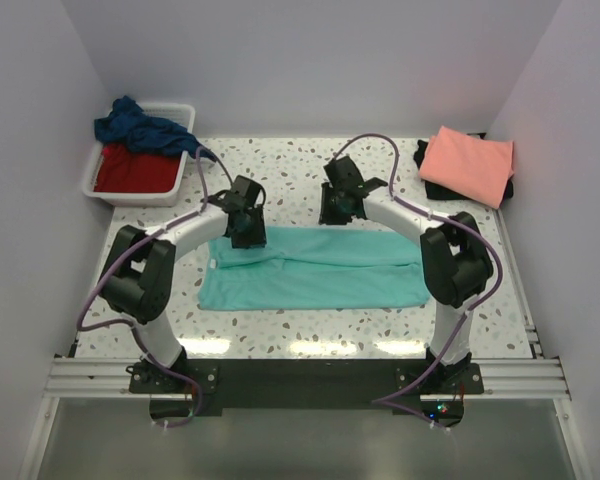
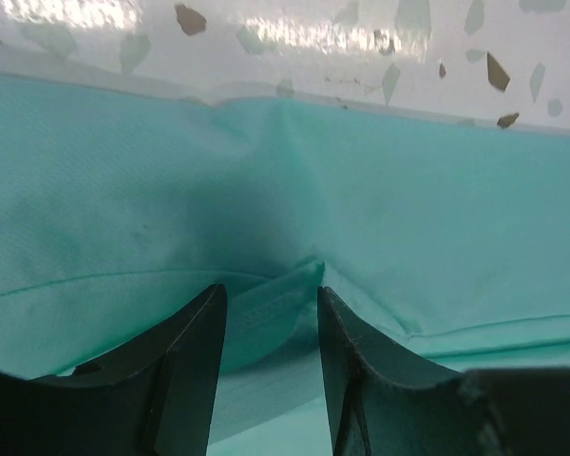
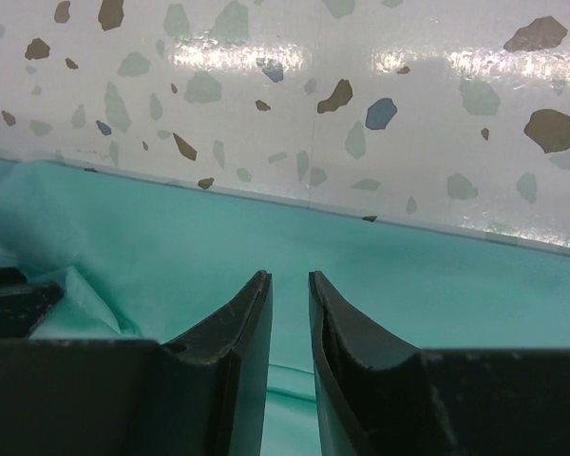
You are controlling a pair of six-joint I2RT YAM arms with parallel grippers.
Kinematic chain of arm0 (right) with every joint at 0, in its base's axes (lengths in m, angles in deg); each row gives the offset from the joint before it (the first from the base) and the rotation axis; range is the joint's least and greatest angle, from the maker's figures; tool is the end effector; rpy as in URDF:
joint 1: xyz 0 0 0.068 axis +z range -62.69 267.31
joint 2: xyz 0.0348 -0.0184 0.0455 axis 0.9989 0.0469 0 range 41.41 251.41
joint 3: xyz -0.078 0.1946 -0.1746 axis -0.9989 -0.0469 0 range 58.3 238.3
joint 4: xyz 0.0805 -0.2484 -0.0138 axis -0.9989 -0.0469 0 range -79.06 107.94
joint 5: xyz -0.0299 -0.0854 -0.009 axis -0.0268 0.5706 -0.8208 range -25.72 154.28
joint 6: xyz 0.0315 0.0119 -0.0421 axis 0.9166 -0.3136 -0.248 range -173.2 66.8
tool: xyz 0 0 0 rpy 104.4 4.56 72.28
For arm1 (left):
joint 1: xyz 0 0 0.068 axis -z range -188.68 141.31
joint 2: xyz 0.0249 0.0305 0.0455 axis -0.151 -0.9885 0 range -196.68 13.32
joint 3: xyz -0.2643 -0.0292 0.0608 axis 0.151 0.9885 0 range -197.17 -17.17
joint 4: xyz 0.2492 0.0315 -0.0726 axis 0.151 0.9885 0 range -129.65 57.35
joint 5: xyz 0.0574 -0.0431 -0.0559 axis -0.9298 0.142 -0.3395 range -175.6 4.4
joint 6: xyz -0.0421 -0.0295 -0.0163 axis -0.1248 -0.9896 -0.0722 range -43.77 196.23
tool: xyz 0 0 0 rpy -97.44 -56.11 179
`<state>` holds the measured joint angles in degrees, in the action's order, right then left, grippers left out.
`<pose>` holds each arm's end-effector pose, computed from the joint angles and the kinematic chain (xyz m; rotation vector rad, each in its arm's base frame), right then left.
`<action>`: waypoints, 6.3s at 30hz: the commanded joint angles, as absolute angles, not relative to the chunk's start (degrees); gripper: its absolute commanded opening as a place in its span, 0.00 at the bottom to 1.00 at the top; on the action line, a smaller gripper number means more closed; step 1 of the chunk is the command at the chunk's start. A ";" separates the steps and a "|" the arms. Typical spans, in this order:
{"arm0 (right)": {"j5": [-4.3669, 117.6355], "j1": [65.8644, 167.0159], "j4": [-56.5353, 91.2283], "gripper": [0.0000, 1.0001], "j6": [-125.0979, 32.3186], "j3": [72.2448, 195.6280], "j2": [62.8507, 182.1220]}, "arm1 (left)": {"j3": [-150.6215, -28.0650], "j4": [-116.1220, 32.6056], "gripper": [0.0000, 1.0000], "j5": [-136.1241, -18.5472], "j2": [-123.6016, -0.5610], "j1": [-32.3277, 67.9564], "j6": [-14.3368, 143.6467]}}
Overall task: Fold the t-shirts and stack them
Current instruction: Fold the tshirt
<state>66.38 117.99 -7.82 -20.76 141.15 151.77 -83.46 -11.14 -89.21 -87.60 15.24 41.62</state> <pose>0.3641 0.2144 0.2132 0.0548 2.5470 0.4028 0.3256 -0.1421 0.1850 -0.2710 2.6790 -0.2401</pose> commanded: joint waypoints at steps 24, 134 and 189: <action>69.46 118.07 -9.22 0.22 -19.10 139.86 148.37 | -65.61 -2.13 0.43 -82.52 -68.77 26.73 45.56; 61.53 139.17 -26.26 0.20 -30.35 145.40 149.87 | -83.00 -8.10 0.42 -89.37 -84.85 1.07 44.15; 77.02 116.93 -26.27 0.41 -25.78 136.35 141.34 | -84.14 -3.18 0.51 -91.65 -96.96 12.59 45.12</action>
